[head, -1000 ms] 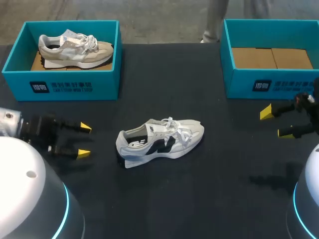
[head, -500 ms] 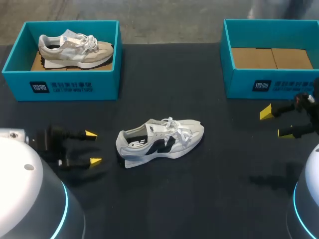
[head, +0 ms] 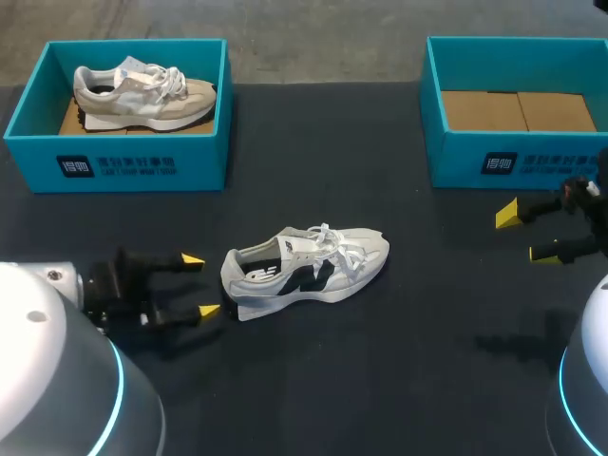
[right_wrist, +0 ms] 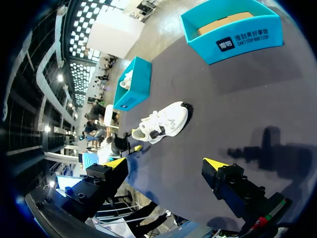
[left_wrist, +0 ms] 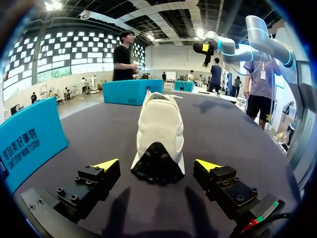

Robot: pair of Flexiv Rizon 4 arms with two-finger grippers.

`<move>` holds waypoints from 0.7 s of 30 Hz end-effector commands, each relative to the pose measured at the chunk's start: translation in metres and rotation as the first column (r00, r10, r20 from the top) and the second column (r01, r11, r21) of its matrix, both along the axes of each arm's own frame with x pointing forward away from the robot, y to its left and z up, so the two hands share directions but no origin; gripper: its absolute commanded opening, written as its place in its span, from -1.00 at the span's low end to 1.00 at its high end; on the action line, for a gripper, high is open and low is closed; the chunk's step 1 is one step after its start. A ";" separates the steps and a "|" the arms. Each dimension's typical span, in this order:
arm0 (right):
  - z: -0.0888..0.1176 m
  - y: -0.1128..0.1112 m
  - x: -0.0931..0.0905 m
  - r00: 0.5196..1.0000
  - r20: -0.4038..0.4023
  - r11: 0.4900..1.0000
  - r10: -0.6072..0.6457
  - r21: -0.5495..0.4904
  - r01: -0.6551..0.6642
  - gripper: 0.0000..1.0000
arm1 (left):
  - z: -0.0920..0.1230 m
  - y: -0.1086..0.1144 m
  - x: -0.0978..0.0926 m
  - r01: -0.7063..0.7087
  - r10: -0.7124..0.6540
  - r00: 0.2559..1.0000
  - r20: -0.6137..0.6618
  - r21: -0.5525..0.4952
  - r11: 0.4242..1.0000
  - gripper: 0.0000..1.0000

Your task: Take the shoe out of the shoebox, open the shoe tongue, remove and reinsert the insole, then place the shoe into the shoebox

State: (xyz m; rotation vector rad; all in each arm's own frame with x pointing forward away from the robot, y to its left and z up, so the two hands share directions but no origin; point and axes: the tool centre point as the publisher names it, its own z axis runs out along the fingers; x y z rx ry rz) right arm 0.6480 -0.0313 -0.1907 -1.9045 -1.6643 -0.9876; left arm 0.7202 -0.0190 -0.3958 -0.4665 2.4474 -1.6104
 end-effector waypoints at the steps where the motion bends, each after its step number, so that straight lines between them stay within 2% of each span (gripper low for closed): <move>1: 0.003 -0.001 -0.012 0.985 0.116 0.991 -0.131 -0.001 0.132 1.00 | -0.006 -0.008 0.006 -0.001 0.001 1.000 -0.002 -0.001 1.000 1.00; 21: 0.003 -0.001 -0.012 0.985 0.116 0.991 -0.131 -0.001 0.132 1.00 | -0.013 -0.042 0.013 0.023 -0.024 0.999 -0.040 -0.028 0.999 1.00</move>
